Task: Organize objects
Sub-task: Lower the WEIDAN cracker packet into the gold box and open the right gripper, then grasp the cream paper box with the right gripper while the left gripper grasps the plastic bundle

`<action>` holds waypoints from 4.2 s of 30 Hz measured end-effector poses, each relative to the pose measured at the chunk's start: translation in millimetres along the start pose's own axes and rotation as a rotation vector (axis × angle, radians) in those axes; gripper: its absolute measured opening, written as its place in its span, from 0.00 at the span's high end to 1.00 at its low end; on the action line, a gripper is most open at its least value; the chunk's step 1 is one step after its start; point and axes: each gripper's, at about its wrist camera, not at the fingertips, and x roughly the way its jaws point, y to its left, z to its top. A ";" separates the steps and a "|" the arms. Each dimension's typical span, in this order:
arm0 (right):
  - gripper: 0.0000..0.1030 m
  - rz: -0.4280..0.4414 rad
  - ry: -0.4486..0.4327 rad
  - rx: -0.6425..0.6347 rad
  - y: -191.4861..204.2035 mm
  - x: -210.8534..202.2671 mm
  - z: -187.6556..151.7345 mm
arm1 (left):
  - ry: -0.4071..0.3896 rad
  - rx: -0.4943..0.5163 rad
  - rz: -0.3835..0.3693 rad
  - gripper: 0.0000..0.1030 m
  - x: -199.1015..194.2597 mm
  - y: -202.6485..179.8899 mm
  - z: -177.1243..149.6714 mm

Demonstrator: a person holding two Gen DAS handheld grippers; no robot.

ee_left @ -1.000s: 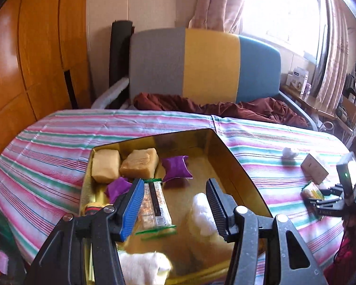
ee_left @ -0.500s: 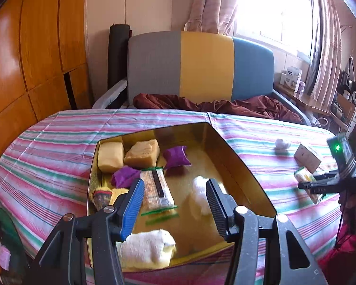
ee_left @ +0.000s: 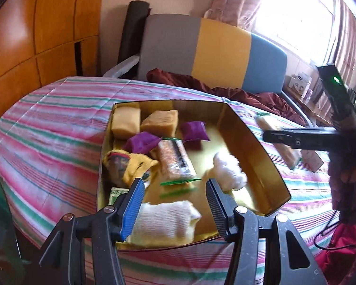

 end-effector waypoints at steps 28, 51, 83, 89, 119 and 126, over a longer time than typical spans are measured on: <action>0.29 0.060 0.084 -0.079 59.5 61.0 -2.0 | 0.022 -0.006 0.012 0.47 6.5 8.4 -7.5; 0.21 -0.123 -0.071 0.130 -64.1 -46.8 -58.2 | -0.010 0.120 -0.018 0.47 -13.4 -38.2 -4.6; 0.05 -0.354 0.078 0.347 -278.4 -23.5 -70.5 | 0.103 0.302 -0.164 0.47 21.6 -135.6 -9.8; 0.51 -0.345 0.128 0.386 -280.7 -9.1 -95.9 | 0.106 0.337 -0.200 0.47 26.8 -156.4 -6.4; 0.12 -0.329 0.060 0.503 -297.4 -30.1 -105.1 | 0.186 0.424 -0.306 0.47 97.9 -274.6 46.2; 0.12 -0.334 0.056 0.593 -315.8 -35.8 -108.4 | 0.283 0.399 -0.312 0.46 160.2 -308.6 68.2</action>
